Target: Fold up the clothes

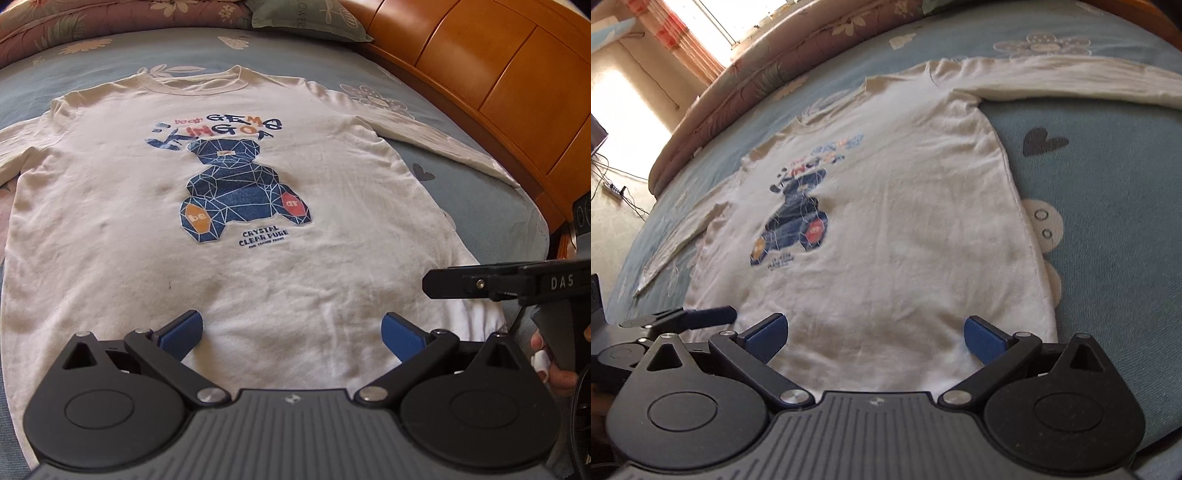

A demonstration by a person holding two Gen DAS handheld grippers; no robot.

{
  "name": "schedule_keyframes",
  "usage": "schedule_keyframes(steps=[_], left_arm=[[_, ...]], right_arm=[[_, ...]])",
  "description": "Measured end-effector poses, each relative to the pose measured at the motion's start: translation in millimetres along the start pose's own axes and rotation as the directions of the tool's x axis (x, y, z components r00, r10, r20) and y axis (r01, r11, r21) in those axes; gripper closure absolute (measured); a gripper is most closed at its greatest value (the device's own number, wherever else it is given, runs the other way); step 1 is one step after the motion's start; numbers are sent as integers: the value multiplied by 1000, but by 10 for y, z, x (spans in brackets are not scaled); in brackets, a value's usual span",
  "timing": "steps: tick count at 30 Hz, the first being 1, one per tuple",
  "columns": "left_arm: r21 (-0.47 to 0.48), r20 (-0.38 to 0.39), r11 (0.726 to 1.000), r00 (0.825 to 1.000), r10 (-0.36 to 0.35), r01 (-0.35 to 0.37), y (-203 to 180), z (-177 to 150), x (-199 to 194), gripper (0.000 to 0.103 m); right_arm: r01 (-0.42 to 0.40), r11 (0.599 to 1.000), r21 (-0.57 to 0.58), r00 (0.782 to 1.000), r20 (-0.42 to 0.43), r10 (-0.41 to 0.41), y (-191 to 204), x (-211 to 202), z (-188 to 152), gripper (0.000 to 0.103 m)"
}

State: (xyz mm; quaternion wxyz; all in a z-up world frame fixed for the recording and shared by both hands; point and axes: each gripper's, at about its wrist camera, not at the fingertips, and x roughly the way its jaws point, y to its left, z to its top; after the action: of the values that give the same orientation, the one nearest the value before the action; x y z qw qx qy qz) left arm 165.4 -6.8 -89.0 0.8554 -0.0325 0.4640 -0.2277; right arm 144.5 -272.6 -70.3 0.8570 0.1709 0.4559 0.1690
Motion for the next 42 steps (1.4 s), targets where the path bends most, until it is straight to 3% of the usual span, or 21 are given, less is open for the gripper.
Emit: schedule_keyframes(steps=[17,22,26,31,42], left_arm=[[-41,27,999,1000,-14,15,41,-8,-8,1],[-71,48,997,999,-10,14,45,33,-90,1],[-39,70,999,998,5,-2,17,67,-230,1],[-36,20,999,999,30,-29,52,-7,-132,1],[-75,34,997,999,8,-5,128,-43,-105,1]], right_arm=[[154,965,-211,988,14,-155,294,113,-157,0],[241,898,-369,968,26,-249,485,188,-269,0],[197,885,-422,977,7,-214,593,54,-296,0],[187,886,-424,975,-33,-221,577,140,-367,0],[187,885,-427,979,2,-206,543,111,-424,0]])
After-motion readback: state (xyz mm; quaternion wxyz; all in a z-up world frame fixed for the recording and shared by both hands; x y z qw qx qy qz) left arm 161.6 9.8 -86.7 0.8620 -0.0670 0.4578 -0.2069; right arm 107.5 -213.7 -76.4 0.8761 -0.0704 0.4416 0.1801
